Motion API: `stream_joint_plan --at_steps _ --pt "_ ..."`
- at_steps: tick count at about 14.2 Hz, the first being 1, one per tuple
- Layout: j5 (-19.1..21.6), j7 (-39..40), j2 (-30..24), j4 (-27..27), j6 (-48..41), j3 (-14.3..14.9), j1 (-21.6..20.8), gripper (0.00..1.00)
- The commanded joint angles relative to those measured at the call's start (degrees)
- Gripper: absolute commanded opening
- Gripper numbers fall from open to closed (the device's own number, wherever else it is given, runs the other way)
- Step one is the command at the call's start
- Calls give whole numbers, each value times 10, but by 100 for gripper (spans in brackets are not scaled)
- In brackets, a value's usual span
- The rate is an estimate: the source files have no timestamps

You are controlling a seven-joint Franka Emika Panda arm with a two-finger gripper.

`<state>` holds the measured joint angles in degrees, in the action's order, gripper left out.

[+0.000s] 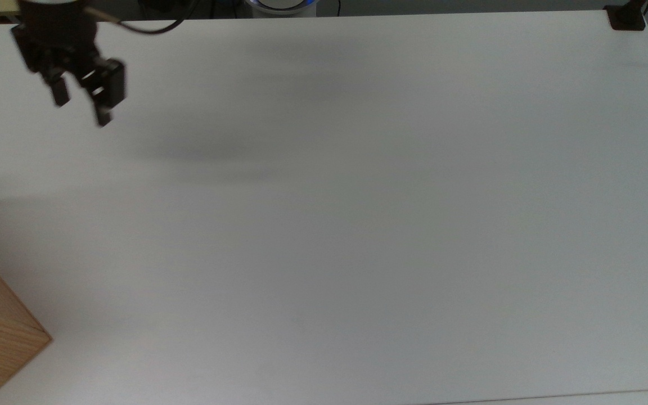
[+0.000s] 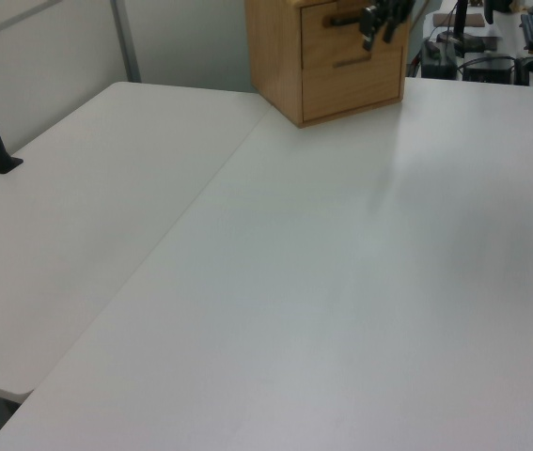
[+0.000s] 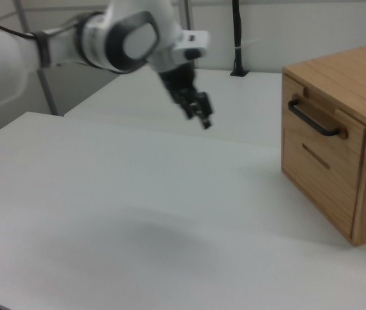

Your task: Close the drawer by sliding it

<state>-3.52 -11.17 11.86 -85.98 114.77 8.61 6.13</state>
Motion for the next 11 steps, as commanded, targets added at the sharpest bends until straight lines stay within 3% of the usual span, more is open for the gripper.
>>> stream_joint_plan --at_steps 1,6,11 --pt "4 71 -85 -68 -110 -7 -47 100" --pt "14 84 -107 -74 -163 -6 -97 100" --pt "27 83 -108 -69 -164 -2 -92 100"
